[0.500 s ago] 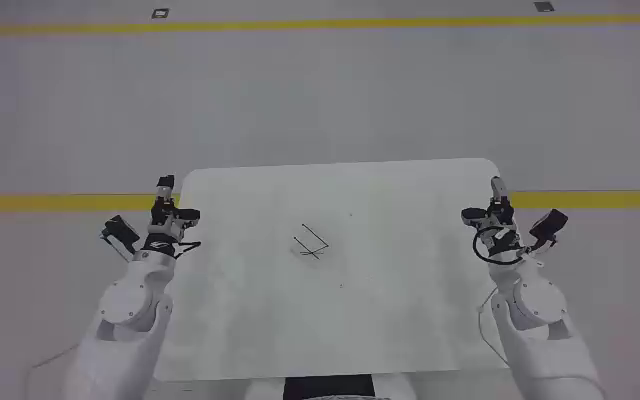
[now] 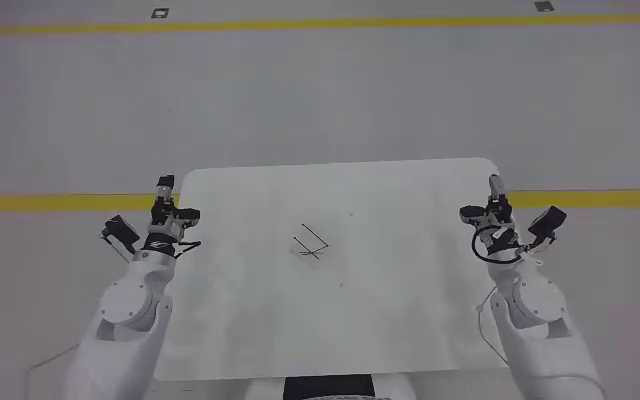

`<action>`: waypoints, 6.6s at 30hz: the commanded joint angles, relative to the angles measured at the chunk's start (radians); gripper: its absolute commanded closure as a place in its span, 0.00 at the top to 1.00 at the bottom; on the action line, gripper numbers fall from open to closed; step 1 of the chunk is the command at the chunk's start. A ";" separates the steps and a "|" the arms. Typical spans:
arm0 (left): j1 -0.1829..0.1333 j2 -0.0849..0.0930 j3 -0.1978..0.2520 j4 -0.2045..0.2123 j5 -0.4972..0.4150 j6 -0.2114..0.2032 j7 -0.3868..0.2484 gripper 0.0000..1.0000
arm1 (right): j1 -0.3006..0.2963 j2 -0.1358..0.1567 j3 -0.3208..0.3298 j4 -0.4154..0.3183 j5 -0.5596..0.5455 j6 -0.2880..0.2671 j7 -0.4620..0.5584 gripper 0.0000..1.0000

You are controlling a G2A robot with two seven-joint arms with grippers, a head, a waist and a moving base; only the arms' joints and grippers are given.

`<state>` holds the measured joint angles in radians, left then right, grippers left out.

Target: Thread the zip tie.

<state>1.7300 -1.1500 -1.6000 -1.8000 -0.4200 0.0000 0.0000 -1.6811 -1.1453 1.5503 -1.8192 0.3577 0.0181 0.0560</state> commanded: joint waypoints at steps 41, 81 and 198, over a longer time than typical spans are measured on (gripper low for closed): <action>0.000 0.000 0.000 0.000 0.000 0.000 0.000 1.00 | 0.436 -0.028 -0.446 0.222 -0.538 -0.194 0.510 1.00; 0.000 0.000 0.000 0.000 0.000 0.000 0.000 1.00 | 0.816 -0.144 -0.892 0.474 -0.809 -0.080 0.844 1.00; 0.000 0.000 0.000 0.000 0.000 0.000 0.000 1.00 | 0.931 -0.383 -1.058 0.850 -1.301 0.034 0.846 0.00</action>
<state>1.7300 -1.1500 -1.6000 -1.8000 -0.4200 0.0000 0.0000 -0.7514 -1.5283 0.4890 -0.9669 -0.9411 0.0503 0.8974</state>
